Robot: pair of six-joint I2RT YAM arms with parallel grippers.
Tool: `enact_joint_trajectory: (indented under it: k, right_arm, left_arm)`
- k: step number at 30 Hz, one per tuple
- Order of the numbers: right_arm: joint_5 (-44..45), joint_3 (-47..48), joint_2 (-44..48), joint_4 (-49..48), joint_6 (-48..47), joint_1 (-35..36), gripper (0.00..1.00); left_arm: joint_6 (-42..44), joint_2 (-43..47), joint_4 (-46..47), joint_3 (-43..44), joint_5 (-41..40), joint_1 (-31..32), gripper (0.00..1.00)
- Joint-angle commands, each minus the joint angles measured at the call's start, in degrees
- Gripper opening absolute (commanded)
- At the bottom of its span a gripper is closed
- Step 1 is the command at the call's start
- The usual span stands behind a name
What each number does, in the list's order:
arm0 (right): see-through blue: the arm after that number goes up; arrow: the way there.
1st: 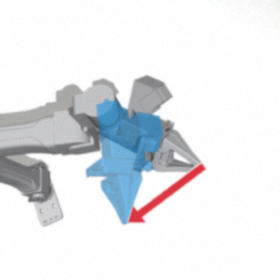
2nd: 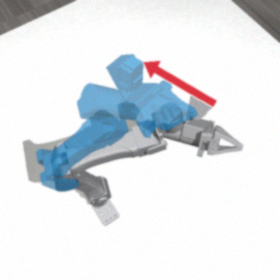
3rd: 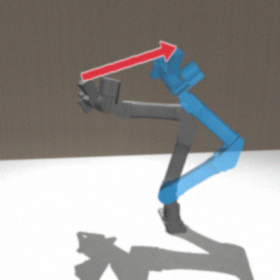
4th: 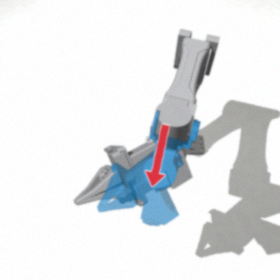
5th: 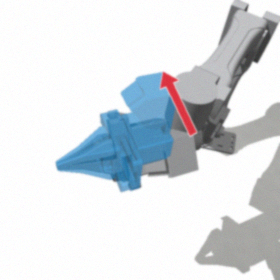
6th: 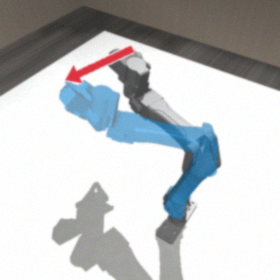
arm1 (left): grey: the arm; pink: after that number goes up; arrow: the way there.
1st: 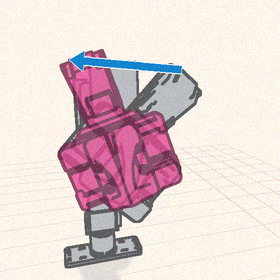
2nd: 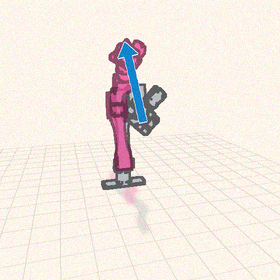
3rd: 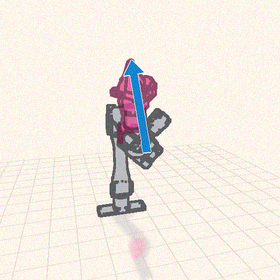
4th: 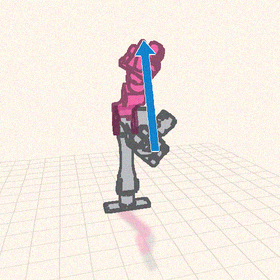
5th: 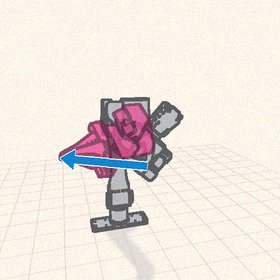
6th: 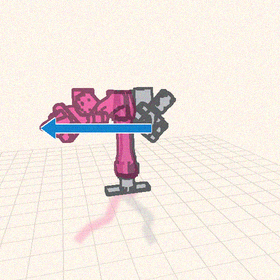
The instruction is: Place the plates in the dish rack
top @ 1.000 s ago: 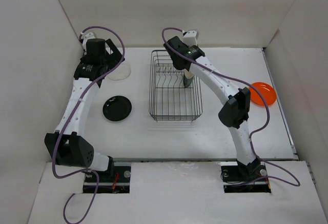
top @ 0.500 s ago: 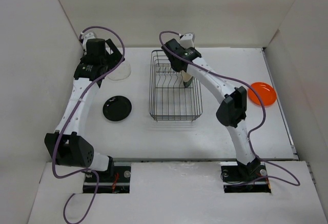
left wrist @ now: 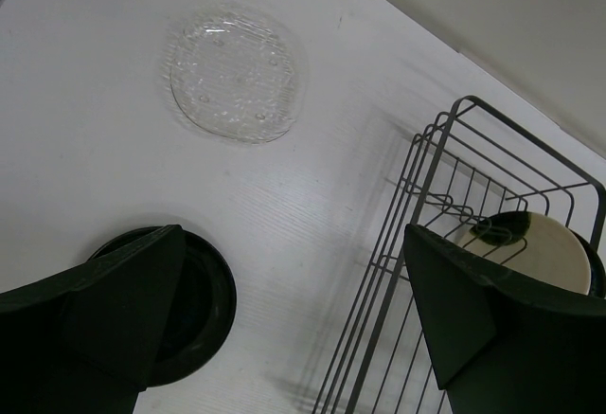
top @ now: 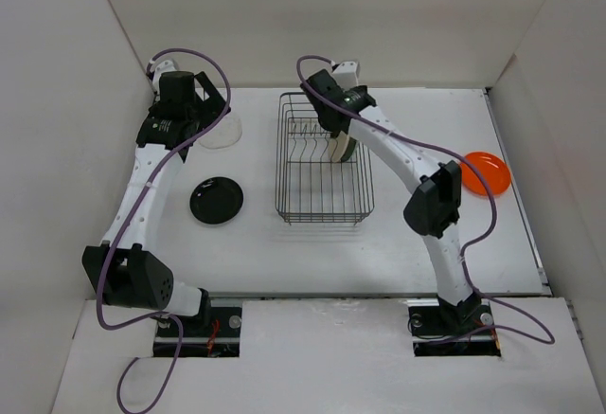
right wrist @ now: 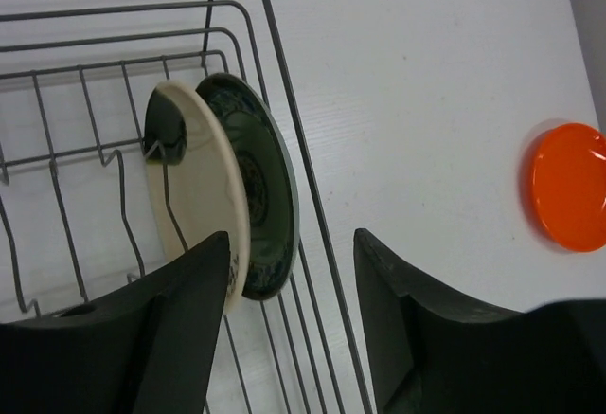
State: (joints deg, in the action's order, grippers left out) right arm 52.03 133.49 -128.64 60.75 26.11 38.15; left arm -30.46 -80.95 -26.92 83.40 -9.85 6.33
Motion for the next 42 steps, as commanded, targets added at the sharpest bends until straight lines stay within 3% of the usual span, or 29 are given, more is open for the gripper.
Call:
enact_joint_trajectory:
  k: [1, 3, 5, 6, 7, 9, 11, 14, 21, 28, 32, 42]
  right_arm:
    - [-4.38, -3.39, 12.66, -3.26, 2.36, -1.93, 0.61]
    - [-10.0, -11.8, 19.7, -7.9, 2.37, -6.13, 0.7]
    - [-17.01, -29.45, 32.09, -19.05, 1.75, -11.66, 0.73]
    - [-27.84, -35.61, 35.96, -22.75, 1.75, -20.14, 0.74]
    - [-33.43, -47.59, 39.48, -29.74, 1.75, -25.18, 0.74]
    - [-47.2, -58.73, 48.02, -36.03, 2.37, -39.12, 0.74]
    - [-50.26, -69.88, 53.72, -39.64, 3.51, -45.24, 0.76]
    - [-49.31, -77.73, 58.22, -39.66, 3.51, -51.76, 0.82]
    - [-62.57, -88.3, 59.91, -44.91, 4.29, -67.58, 0.84]
    - [-62.06, -93.06, 56.24, -54.94, 14.05, -69.88, 0.84]
    - [-59.42, -89.56, 49.3, -54.95, 14.06, -69.88, 0.84]
    - [-51.25, -87.27, 44.7, -55.48, 12.48, -70.41, 0.81]
  left_arm:
    - [0.57, 0.53, 0.37, 2.39, 0.18, 0.0, 1.0]
    - [0.57, 0.53, 0.37, 2.39, 0.18, 0.0, 1.0]
    - [0.57, 0.53, 0.9, 2.39, 0.18, 0.0, 1.0]
    - [0.57, 0.53, 0.9, 2.39, 0.87, 0.0, 1.0]
    - [0.57, 0.53, 0.9, 2.39, 1.4, 0.0, 1.0]
    - [1.1, 0.53, 3.0, 1.86, 4.98, 0.0, 1.0]
    - [1.63, 0.53, 4.41, 1.33, 8.95, 0.0, 1.0]
    - [1.63, 0.0, 5.47, 0.72, 12.75, 0.0, 1.0]
    - [1.1, -1.23, 5.47, 0.72, 14.24, 0.0, 1.0]
    - [2.24, 1.31, 5.47, 0.19, 11.17, 0.0, 1.0]
    - [2.77, 2.37, 5.47, 0.19, 10.55, 0.0, 1.0]
    - [2.77, 1.66, 6.61, -0.33, 15.47, 0.0, 1.0]
